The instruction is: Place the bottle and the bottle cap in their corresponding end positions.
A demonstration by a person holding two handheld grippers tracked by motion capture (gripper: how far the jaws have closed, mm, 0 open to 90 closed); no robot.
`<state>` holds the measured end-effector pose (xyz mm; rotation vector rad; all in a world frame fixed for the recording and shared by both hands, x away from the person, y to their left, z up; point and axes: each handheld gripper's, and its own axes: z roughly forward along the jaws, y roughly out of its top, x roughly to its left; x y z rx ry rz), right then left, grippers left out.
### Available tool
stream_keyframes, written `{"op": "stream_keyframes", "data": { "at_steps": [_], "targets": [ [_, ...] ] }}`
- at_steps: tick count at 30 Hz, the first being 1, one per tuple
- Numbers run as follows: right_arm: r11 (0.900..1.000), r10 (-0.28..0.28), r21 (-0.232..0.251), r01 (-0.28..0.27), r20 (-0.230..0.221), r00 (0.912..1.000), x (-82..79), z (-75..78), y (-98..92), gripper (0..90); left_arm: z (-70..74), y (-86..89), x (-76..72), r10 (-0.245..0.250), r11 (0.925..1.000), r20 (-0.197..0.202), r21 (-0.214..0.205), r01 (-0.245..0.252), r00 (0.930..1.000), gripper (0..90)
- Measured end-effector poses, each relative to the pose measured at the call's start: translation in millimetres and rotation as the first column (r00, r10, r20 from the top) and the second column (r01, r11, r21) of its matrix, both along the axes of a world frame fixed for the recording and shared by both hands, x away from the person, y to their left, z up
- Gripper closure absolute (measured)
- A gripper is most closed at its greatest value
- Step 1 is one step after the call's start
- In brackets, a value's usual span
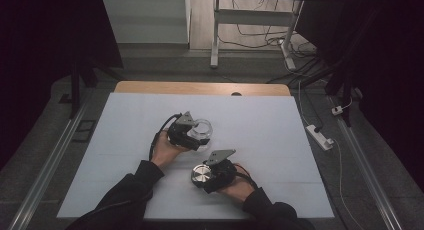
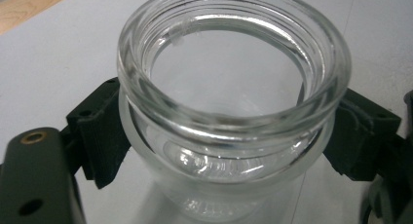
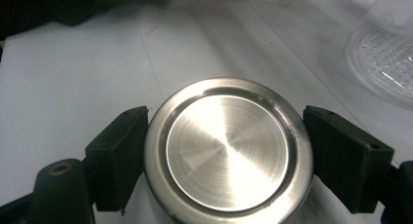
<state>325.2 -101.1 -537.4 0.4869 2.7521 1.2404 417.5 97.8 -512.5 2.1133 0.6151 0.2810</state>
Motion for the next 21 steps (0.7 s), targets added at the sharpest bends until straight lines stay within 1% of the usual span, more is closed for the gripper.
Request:
{"op": "stream_keyframes", "data": {
  "at_steps": [2,6,10,14,17,21],
  "targets": [
    [1.0000,-0.003,-0.002,0.003,-0.007,1.0000,0.4,-0.2,-0.1,18.0,-1.2,0.4,-0.6,0.003,1.0000,0.005,-0.008,-0.003,1.0000,15.3],
    [1.0000,-0.009,-0.002,0.009,0.001,1.0000,-0.4,1.2,0.4,16.6,-0.9,-0.3,-0.7,0.014,0.9999,-0.008,-0.009,-0.014,0.9999,14.7],
    [0.9995,-0.023,0.021,0.024,-0.007,0.9997,-1.2,5.6,0.3,14.9,-0.4,0.9,0.4,0.027,0.9996,-0.040,0.003,-0.027,0.9988,11.3],
    [0.9990,-0.034,0.030,0.034,-0.003,0.9994,-0.8,8.4,-1.1,13.4,-2.1,4.7,1.6,0.020,0.9993,-0.077,-0.031,-0.023,0.9968,7.1],
    [0.9984,-0.043,0.036,0.043,-0.009,0.9990,-0.3,10.2,-2.0,12.6,-1.9,6.3,0.6,0.018,0.9993,-0.077,-0.030,-0.020,0.9969,5.1],
    [0.9977,-0.048,0.046,0.049,-0.013,0.9987,-0.6,13.2,-3.1,11.5,0.5,7.0,-2.6,0.013,0.9998,-0.064,-0.011,-0.014,0.9979,2.7]
  ]
}}
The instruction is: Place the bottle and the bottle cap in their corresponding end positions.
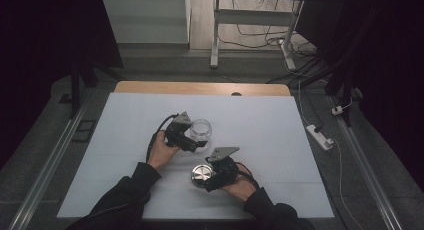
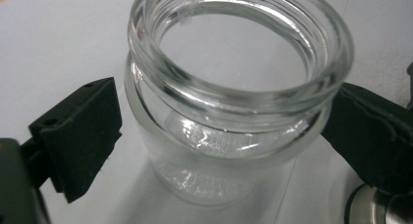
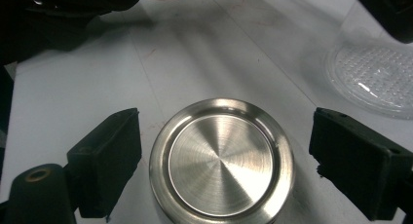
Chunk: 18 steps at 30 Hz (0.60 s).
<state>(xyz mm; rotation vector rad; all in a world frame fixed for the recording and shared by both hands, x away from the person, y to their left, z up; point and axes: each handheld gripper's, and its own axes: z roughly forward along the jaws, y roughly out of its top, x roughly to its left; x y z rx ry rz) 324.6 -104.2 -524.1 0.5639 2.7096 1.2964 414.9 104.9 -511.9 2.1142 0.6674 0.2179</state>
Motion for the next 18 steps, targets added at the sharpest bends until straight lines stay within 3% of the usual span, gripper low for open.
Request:
{"op": "stream_keyframes", "data": {
  "at_steps": [8,18],
  "targets": [
    [0.9996,-0.022,0.018,0.022,0.003,0.9998,-0.3,8.2,-6.9,10.1,2.5,5.0,-9.8,-0.006,0.9997,-0.010,0.024,0.006,0.9999,0.0],
    [0.9989,-0.043,0.018,0.043,-0.006,0.9990,-1.3,15.9,-17.7,7.3,3.7,20.9,-25.8,0.004,0.9997,-0.055,0.025,-0.002,0.9985,0.0]
  ]
}}
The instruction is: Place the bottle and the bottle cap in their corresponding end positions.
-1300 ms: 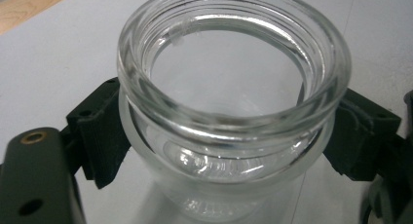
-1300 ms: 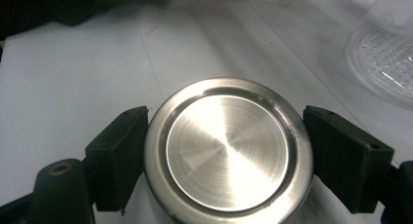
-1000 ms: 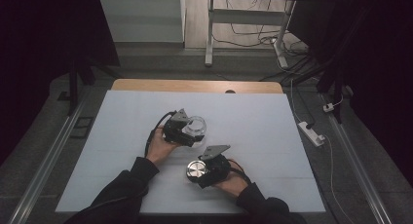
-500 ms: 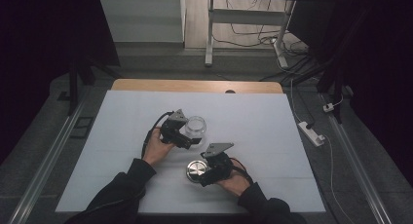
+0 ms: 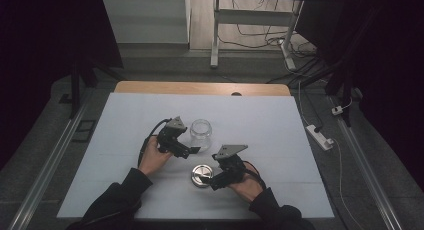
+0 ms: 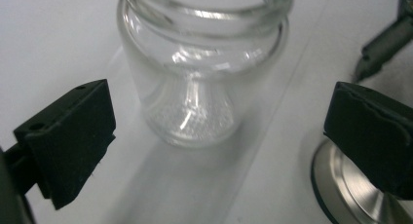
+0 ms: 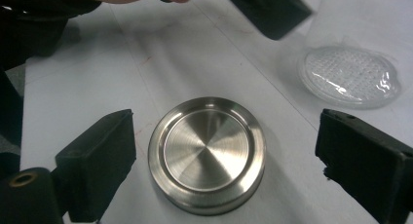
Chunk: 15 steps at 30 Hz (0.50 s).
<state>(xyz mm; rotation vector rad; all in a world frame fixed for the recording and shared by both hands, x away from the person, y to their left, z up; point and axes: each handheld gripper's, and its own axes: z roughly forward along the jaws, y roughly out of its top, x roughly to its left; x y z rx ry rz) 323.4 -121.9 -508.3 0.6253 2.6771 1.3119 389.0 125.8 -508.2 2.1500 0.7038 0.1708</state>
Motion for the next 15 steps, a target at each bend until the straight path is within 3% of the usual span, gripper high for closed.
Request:
{"op": "stream_keyframes", "data": {
  "at_steps": [5,15],
  "targets": [
    [0.9999,-0.015,0.002,0.015,-0.032,0.9994,-1.3,3.4,-7.0,1.4,-0.3,12.0,-16.7,0.001,0.9999,-0.021,-0.012,-0.002,0.9998,0.0],
    [0.9960,-0.089,0.004,0.089,-0.005,0.9960,-11.8,11.0,-37.3,0.4,0.3,42.8,-62.5,0.012,0.9993,-0.052,-0.034,-0.014,0.9986,0.0]
  ]
}}
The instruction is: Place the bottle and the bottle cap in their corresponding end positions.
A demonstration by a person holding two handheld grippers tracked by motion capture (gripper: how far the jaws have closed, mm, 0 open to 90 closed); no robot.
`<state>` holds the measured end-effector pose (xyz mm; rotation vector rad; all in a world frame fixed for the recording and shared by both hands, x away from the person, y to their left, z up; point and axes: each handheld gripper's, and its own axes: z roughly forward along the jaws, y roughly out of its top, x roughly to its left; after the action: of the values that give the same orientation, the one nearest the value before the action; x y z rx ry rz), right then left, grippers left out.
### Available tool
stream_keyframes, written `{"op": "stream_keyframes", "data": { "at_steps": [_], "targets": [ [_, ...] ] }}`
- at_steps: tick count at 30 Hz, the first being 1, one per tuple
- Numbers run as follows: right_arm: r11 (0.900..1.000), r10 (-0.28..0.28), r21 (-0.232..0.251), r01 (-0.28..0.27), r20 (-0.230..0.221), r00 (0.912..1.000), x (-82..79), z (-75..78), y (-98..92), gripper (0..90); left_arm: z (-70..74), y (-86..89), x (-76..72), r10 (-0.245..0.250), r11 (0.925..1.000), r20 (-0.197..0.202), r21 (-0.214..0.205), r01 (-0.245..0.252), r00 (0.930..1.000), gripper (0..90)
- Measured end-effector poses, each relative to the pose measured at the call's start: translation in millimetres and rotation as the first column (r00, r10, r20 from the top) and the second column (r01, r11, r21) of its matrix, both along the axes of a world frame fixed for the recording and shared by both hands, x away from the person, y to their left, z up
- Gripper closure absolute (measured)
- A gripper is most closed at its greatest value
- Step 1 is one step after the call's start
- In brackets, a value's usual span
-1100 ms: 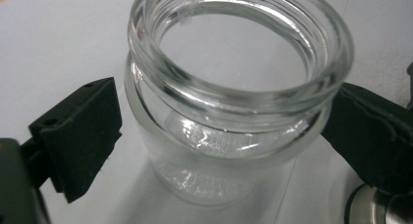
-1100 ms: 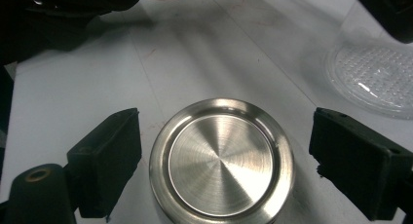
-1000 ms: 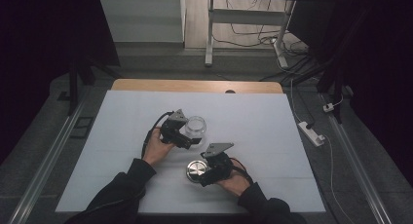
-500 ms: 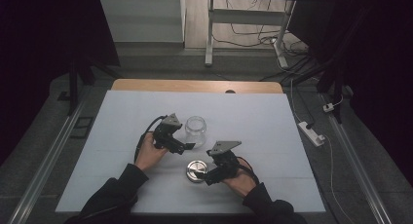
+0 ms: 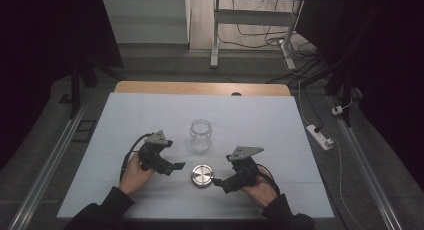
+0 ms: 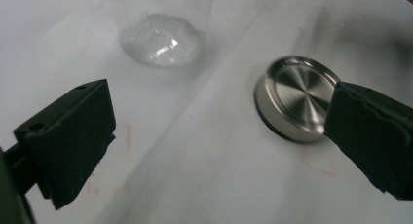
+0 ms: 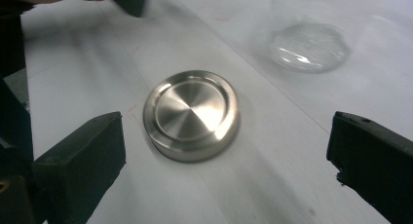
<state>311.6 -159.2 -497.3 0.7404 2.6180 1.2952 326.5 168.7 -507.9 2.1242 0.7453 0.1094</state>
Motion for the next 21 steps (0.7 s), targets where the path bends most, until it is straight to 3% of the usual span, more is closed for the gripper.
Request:
{"op": "stream_keyframes", "data": {
  "at_steps": [4,10,15,21],
  "targets": [
    [0.9985,-0.049,0.026,0.049,-0.014,0.9987,-3.1,2.3,-17.2,0.0,2.4,15.6,-19.4,0.026,0.9996,-0.009,-0.004,-0.026,0.9996,0.0],
    [0.9935,-0.114,0.005,0.114,-0.004,0.9935,-12.1,1.9,-41.7,0.0,2.8,43.9,-49.0,0.104,0.9945,-0.016,-0.007,-0.105,0.9944,0.0],
    [0.9824,-0.187,-0.005,0.187,0.000,0.9824,-20.5,1.1,-61.9,0.0,-1.7,68.6,-70.9,0.187,0.9821,-0.037,-0.013,-0.188,0.9816,0.0],
    [0.9648,-0.263,-0.005,0.263,0.004,0.9648,-30.7,0.2,-85.3,0.0,-7.3,93.4,-96.6,0.256,0.9666,-0.029,0.010,-0.256,0.9662,0.0]
  ]
}}
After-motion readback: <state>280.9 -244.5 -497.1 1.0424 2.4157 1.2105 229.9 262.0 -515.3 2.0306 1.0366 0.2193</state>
